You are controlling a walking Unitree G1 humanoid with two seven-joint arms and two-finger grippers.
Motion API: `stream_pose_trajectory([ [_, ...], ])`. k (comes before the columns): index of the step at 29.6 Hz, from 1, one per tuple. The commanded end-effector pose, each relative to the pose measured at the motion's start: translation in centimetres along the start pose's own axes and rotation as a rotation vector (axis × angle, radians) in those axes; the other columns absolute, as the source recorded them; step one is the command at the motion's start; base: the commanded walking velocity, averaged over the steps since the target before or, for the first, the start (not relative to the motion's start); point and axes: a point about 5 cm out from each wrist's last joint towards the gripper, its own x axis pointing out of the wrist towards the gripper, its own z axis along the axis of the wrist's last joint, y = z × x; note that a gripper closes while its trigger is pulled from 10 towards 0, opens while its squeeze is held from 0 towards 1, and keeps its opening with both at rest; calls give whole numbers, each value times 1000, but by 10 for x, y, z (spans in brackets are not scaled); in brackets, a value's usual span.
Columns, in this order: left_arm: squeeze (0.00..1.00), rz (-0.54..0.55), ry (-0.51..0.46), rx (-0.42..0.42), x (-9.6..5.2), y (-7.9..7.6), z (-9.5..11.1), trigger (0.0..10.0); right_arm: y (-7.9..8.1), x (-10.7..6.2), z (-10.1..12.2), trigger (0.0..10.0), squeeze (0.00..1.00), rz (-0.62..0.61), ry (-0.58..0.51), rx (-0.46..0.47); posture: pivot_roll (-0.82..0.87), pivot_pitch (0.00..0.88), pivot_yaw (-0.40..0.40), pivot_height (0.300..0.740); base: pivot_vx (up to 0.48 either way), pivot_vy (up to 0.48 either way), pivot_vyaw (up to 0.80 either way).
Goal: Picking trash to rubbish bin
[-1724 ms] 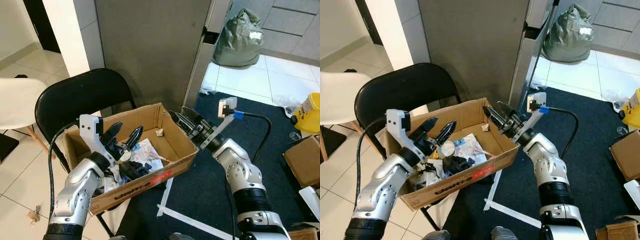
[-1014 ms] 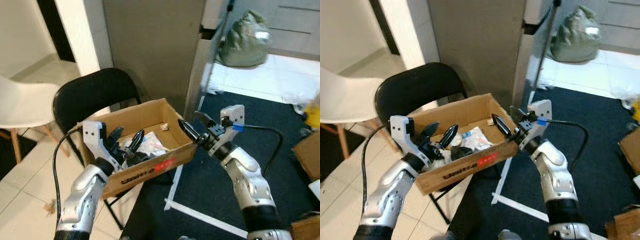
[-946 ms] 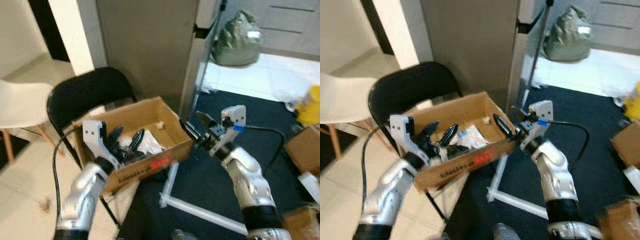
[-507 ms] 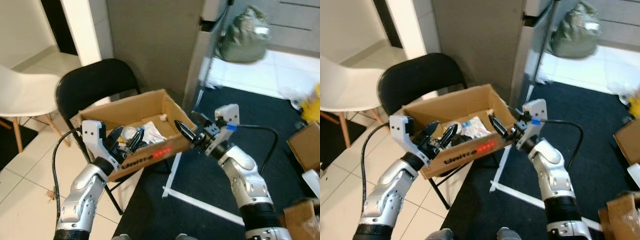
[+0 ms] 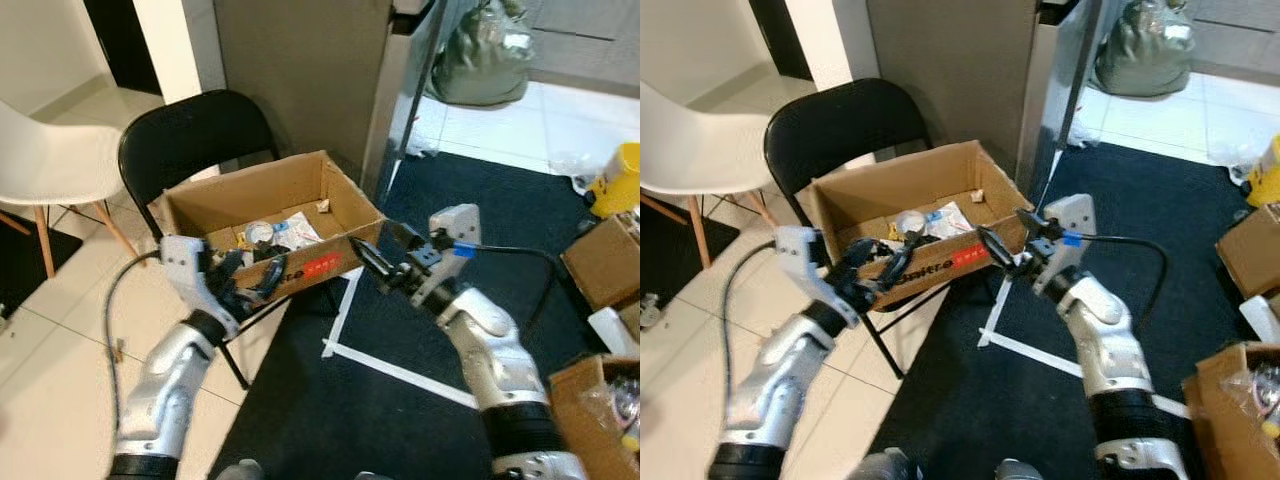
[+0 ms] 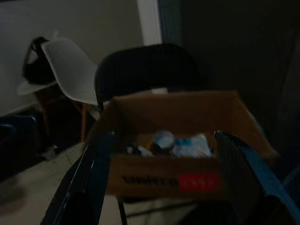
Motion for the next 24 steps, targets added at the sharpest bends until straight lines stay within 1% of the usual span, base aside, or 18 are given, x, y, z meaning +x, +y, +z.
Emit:
stream_pose_trajectory([
  [1, 0, 21, 19, -15, -5, 3, -5, 10000, 3, 1, -4, 10000, 0, 12, 7, 20, 25, 0, -27, 740, -480, 0, 0],
  [17, 0, 14, 21, -17, -4, 2, -5, 10000, 4, 1, -5, 10000, 0, 23, 12, 21, 25, 0, -27, 740, -351, 0, 0],
  [18, 0, 14, 21, -19, -4, 2, -5, 10000, 4, 1, -5, 10000, 0, 23, 13, 22, 22, 0, -30, 740, 334, 0, 0],
  [20, 0, 13, 22, -19, -5, 2, -6, 10000, 4, 1, -5, 10000, 0, 24, 14, 24, 22, 0, -30, 740, -343, 0, 0],
  [24, 0, 12, 22, -20, -5, 2, -6, 10000, 4, 1, -6, 10000, 0, 27, 16, 25, 21, 0, -31, 740, 0, 0, 0],
])
